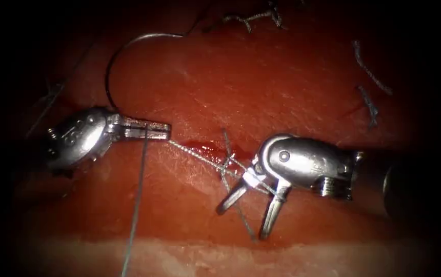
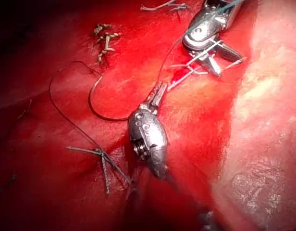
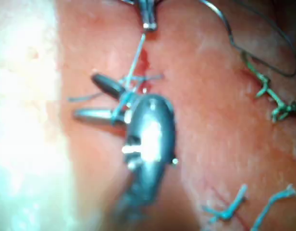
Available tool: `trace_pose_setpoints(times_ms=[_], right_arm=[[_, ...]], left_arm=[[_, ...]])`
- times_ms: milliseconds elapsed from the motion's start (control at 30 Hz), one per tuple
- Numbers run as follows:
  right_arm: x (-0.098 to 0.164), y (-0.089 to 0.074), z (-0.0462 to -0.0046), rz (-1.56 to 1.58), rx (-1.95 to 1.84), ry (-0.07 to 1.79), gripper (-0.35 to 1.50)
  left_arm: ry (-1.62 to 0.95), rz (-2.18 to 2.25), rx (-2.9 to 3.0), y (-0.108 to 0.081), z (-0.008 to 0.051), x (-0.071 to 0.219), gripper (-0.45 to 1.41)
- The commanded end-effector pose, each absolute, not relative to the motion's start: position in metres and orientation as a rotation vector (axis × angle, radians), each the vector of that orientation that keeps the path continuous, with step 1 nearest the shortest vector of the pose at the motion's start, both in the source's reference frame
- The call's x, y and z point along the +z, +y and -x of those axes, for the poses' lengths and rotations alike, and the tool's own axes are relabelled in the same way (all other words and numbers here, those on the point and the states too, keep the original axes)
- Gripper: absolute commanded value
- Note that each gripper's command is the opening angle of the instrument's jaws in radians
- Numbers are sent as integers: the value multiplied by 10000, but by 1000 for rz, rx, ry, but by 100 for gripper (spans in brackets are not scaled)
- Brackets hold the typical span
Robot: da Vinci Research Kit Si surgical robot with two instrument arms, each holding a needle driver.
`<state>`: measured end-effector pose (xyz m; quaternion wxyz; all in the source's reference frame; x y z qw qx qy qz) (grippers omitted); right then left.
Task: Wound Closure
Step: Grab the short suture end with the right tool, then pull the right tool up and the left tool down to tension the suture.
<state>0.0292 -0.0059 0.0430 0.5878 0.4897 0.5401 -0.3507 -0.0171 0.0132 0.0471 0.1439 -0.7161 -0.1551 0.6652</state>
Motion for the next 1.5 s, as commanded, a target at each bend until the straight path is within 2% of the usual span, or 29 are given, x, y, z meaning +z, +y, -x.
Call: trace_pose_setpoints(times_ms=[33, 300, 333, 367, 400, 433, 733, 1500], right_arm=[[432, -66, -303, -1144, -824, 1259, 69], [437, -70, -313, -1142, -807, 1244, 59], [438, -71, -313, -1149, -808, 1237, 46], [439, -72, -313, -1164, -816, 1227, 17], [440, -73, -312, -1181, -819, 1214, -23], [441, -73, -312, -1187, -821, 1209, -35], [445, -68, -310, -1227, -741, 1138, -35], [443, -46, -308, -1178, -568, 1144, -35]], left_arm=[[-450, 2070, 1918, 132, 174, 477, -45], [-449, 2066, 1920, 126, 163, 473, -45], [-448, 2066, 1920, 125, 163, 473, -45], [-448, 2066, 1920, 124, 163, 472, -45], [-448, 2065, 1920, 124, 163, 472, -45], [-447, 2065, 1920, 124, 163, 472, -45], [-449, 2063, 1923, 123, 162, 472, -45], [-444, 2061, 1923, 108, 158, 463, -45]])
